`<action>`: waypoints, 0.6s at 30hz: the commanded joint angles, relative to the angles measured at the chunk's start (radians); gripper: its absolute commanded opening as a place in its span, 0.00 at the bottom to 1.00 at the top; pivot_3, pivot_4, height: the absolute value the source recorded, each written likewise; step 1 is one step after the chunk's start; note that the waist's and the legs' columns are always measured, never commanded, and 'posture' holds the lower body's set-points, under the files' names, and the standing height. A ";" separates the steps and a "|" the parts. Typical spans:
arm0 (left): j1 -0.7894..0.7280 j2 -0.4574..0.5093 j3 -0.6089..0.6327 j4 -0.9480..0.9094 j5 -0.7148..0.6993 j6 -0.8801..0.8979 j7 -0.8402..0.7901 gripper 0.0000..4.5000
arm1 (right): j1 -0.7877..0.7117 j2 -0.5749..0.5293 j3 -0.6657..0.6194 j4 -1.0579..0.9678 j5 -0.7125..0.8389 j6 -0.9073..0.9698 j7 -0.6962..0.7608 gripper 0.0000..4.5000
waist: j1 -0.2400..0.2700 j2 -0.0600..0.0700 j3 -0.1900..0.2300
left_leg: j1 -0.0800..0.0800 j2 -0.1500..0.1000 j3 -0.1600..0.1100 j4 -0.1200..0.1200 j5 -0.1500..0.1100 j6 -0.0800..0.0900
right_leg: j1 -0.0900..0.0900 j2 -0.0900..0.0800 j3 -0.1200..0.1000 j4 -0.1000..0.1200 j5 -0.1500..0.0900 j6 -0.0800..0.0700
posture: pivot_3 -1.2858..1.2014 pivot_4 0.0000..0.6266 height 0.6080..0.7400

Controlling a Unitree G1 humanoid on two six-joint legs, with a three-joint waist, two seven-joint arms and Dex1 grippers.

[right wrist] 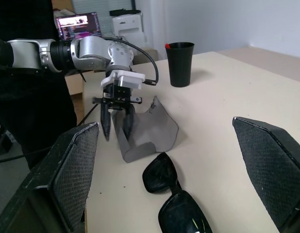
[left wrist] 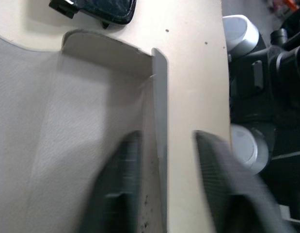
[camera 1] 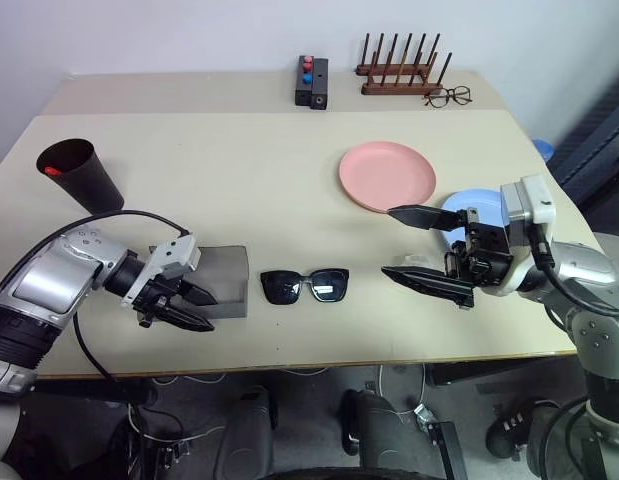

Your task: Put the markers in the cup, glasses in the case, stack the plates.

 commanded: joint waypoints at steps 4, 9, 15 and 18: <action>-0.150 0.025 0.048 -0.031 -0.131 0.169 -0.024 1.00 | -0.014 0.006 -0.009 -0.007 -0.006 -0.021 0.002 1.00 | 0.001 0.000 0.000 | -0.001 0.000 0.000 0.001 0.000 0.000 | 0.000 0.000 0.000 0.000 0.000 0.001 | 0.52 0.24 1.00; -0.330 -0.084 0.024 0.027 -0.138 0.216 -0.013 1.00 | 0.011 -0.020 -0.017 0.010 -0.036 -0.042 0.042 1.00 | 0.003 0.000 0.000 | -0.001 0.000 0.000 0.001 0.000 0.000 | 0.000 0.000 0.000 0.000 0.000 0.001 | 0.52 0.24 1.00; -0.404 -0.225 -0.053 0.089 -0.014 0.131 -0.010 1.00 | 0.023 -0.041 -0.027 0.023 -0.062 -0.046 0.051 1.00 | -0.002 0.001 0.000 | -0.001 -0.001 -0.001 0.005 -0.002 0.004 | 0.002 0.000 0.000 0.001 0.001 -0.001 | 0.52 0.24 1.00; -0.439 -0.343 -0.114 0.155 0.071 0.031 0.026 1.00 | 0.047 -0.035 -0.044 -0.002 -0.064 -0.046 0.022 1.00 | 0.002 0.001 0.000 | -0.001 0.000 -0.001 0.006 -0.002 0.004 | 0.002 0.001 0.000 0.002 0.002 -0.002 | 0.52 0.24 1.00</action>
